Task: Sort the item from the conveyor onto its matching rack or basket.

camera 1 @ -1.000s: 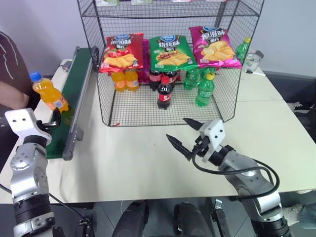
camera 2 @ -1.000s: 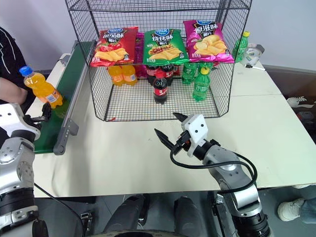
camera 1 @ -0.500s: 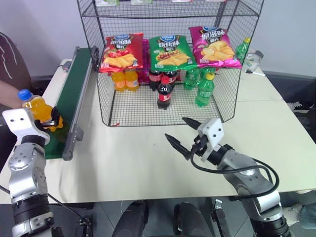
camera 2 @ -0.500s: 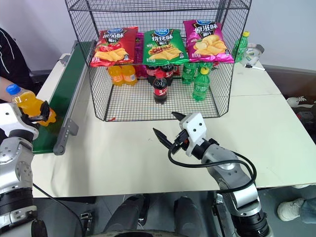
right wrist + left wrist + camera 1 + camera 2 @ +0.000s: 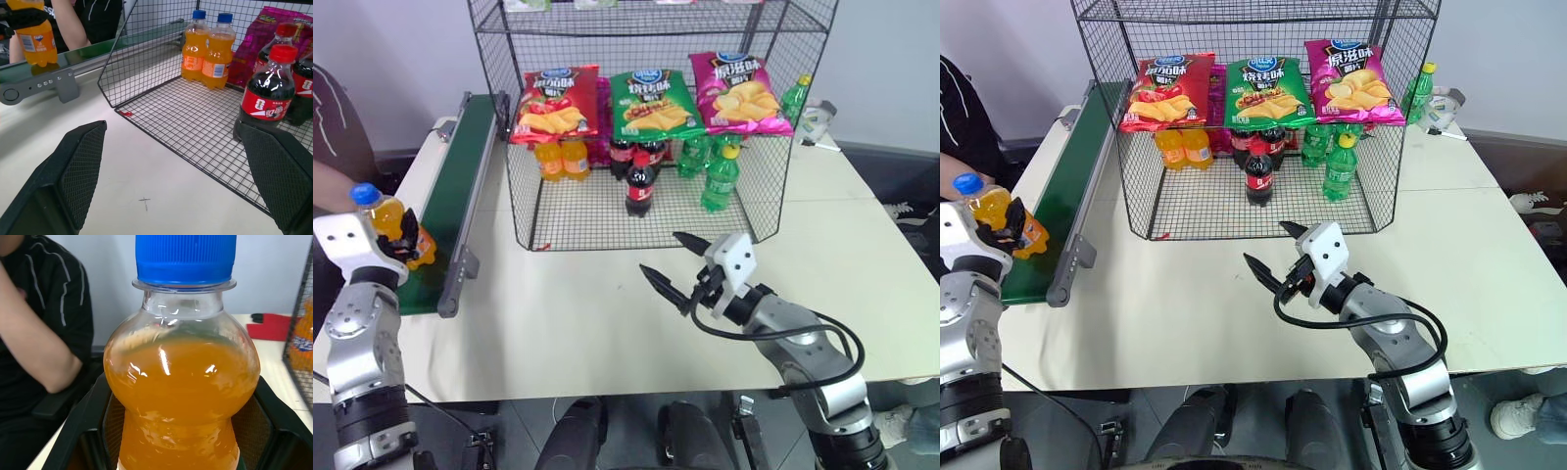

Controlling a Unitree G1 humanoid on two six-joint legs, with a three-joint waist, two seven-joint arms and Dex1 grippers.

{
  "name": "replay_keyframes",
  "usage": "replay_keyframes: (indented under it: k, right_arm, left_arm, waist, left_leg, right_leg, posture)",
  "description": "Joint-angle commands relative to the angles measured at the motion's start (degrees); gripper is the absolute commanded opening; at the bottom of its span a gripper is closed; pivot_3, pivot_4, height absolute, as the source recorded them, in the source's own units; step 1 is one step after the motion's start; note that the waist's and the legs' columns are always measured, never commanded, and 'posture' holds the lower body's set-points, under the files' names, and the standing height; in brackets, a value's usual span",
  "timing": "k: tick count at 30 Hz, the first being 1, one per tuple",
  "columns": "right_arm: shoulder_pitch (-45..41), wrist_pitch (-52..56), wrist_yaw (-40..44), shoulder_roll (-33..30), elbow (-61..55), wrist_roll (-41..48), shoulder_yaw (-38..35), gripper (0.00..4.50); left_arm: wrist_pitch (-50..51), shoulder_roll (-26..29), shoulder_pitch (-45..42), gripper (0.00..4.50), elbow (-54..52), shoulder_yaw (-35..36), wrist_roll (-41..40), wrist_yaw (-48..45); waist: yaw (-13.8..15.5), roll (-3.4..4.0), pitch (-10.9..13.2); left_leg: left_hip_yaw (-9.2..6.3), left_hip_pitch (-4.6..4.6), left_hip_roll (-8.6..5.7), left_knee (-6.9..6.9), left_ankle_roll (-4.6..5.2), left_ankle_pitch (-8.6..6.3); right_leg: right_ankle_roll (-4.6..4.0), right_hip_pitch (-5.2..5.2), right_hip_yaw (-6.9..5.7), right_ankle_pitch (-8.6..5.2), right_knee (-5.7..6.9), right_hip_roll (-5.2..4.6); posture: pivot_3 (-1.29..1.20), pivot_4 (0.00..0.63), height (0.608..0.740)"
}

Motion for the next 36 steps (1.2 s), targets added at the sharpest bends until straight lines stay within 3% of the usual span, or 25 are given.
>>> replay_keyframes:
  k: [1,10,16,27,36]
  right_arm:
    - [-0.34,-1.67,0.40,0.22,-0.84,0.41,-0.73,4.50]
    - [0.62,-1.39,0.09,0.33,-2.38,0.10,-0.05,4.50]
    - [0.56,-0.78,-0.95,0.50,-3.45,-0.18,0.29,4.50]
    - [-0.60,0.30,-2.28,0.59,-3.92,-0.22,0.35,4.50]
    - [-0.77,0.66,-3.53,0.64,-4.61,-0.63,0.22,4.50]
  left_arm:
    - [1.69,2.81,-3.62,2.41,-9.05,0.23,-4.49,-2.65]
    - [10.19,1.54,-6.90,2.41,-21.38,-9.44,-11.54,-8.88]
    - [8.10,-4.73,-8.15,2.41,-17.84,-21.21,-2.33,-6.32]
    - [-8.85,-17.56,-18.18,2.41,12.32,-26.20,10.59,1.88]
    - [-24.65,-20.82,-30.77,2.41,39.80,-25.27,13.84,5.06]
  waist:
    - [0.03,-0.02,0.00]
    - [0.30,0.00,0.00]
    - [0.81,0.00,0.01]
    - [1.18,-0.02,0.01]
    - [1.04,-0.04,0.01]
  left_leg:
    - [0.00,0.00,0.00,0.00,0.00,0.00]
    - [0.02,0.01,0.00,0.00,0.00,0.00]
    - [0.03,0.00,-0.02,0.03,0.00,0.01]
    - [0.03,-0.02,-0.04,0.07,0.01,0.01]
    - [0.03,-0.03,-0.07,0.09,0.01,0.02]
  right_leg:
    - [0.00,0.00,0.00,0.00,0.00,0.00]
    - [0.00,0.12,0.01,0.00,0.01,0.02]
    - [0.00,0.24,0.00,0.00,0.03,0.03]
    - [0.02,0.24,-0.03,0.01,0.03,0.03]
    - [0.04,0.23,-0.07,0.01,0.05,0.09]
  posture:
    - [0.00,0.150,0.740]
    - [0.00,0.150,0.740]
    - [0.00,0.150,0.740]
    - [0.00,0.150,0.740]
    - [0.00,0.150,0.740]
